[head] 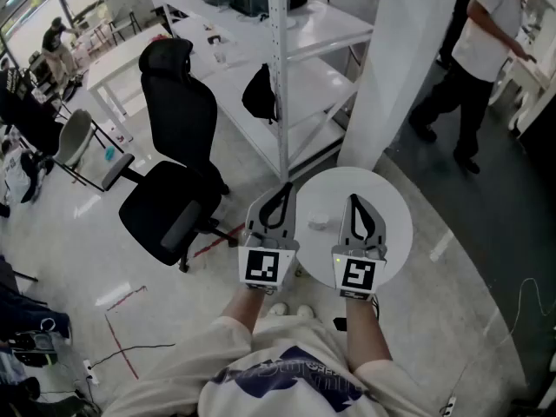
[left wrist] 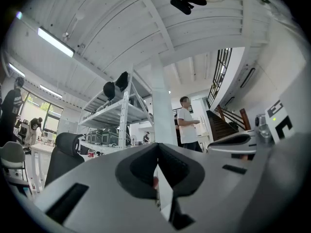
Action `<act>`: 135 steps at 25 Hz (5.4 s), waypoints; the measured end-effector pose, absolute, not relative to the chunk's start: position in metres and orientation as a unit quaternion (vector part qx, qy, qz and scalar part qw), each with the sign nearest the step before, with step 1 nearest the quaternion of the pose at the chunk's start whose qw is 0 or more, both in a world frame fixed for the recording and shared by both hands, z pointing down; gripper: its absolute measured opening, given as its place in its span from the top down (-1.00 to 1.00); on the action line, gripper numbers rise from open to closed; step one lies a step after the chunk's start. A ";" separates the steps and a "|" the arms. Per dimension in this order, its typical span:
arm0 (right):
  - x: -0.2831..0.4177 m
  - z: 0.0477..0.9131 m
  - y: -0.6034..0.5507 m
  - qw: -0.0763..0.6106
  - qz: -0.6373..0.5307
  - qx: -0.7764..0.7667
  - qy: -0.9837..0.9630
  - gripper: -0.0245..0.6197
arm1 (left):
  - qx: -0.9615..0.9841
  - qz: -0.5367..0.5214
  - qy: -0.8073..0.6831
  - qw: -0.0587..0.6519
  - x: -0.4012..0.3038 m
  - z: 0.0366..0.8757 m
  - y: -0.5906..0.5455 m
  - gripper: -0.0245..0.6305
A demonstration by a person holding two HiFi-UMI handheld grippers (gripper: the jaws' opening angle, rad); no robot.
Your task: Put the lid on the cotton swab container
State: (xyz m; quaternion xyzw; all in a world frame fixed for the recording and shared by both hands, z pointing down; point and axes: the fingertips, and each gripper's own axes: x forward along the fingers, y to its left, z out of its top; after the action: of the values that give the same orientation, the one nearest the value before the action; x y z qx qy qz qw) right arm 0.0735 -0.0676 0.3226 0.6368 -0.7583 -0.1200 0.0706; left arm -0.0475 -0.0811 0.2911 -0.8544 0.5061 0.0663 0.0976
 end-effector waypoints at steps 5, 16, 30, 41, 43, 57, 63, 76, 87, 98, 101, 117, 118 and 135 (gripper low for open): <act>0.074 0.324 -0.071 0.073 -0.125 0.636 -0.758 0.90 | -0.855 0.067 0.506 0.096 -0.046 0.291 -0.085 0.93; 0.071 0.331 -0.070 0.073 -0.113 0.627 -0.767 0.90 | -0.855 0.050 0.506 0.097 -0.050 0.304 -0.086 0.93; 0.196 0.318 -0.029 -0.110 0.002 0.622 -0.776 0.79 | -0.873 0.011 0.484 0.062 -0.118 0.309 -0.082 0.93; 0.191 0.421 -0.042 0.091 0.055 0.503 -0.858 0.19 | -0.853 -0.044 0.520 0.007 -0.134 0.364 -0.054 0.93; 0.174 0.453 -0.046 0.141 0.068 0.454 -0.877 0.08 | -0.847 -0.045 0.530 -0.004 -0.136 0.371 -0.050 0.93; 0.092 0.648 -0.112 0.355 0.146 0.264 -0.885 -0.27 | -0.843 -0.079 0.528 -0.065 -0.153 0.427 -0.051 0.93; 0.072 0.691 -0.135 0.395 0.157 0.230 -0.875 -0.27 | -0.848 -0.090 0.513 -0.097 -0.170 0.451 -0.062 0.93; 0.051 0.710 -0.145 0.418 0.146 0.191 -0.876 0.08 | -0.844 -0.105 0.512 -0.119 -0.197 0.470 -0.087 0.93; 0.046 0.711 -0.146 0.420 0.139 0.176 -0.880 0.20 | -0.913 -0.237 0.329 -0.032 -0.147 0.501 -0.139 0.87; 0.049 0.716 -0.142 0.421 0.136 0.173 -0.880 0.22 | -0.924 -0.360 0.116 0.049 -0.032 0.592 -0.215 0.56; 0.050 0.717 -0.142 0.428 0.132 0.168 -0.878 0.23 | -0.926 -0.360 0.102 0.043 -0.003 0.604 -0.231 0.56; 0.053 0.733 -0.143 0.433 0.131 0.156 -0.878 0.25 | -0.919 -0.389 -0.001 0.066 0.047 0.642 -0.210 0.61; 0.054 0.732 -0.142 0.434 0.132 0.155 -0.878 0.25 | -0.919 -0.387 -0.004 0.068 0.047 0.640 -0.208 0.62; 0.053 0.733 -0.144 0.440 0.132 0.148 -0.876 0.25 | -0.916 -0.386 -0.062 0.091 0.042 0.634 -0.164 0.78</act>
State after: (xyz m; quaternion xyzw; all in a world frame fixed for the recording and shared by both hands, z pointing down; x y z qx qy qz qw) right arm 0.0532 -0.1439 0.7326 0.1481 -0.8756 0.1321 0.4404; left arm 0.0418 -0.1643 0.6335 -0.9161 -0.0618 -0.3856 0.0911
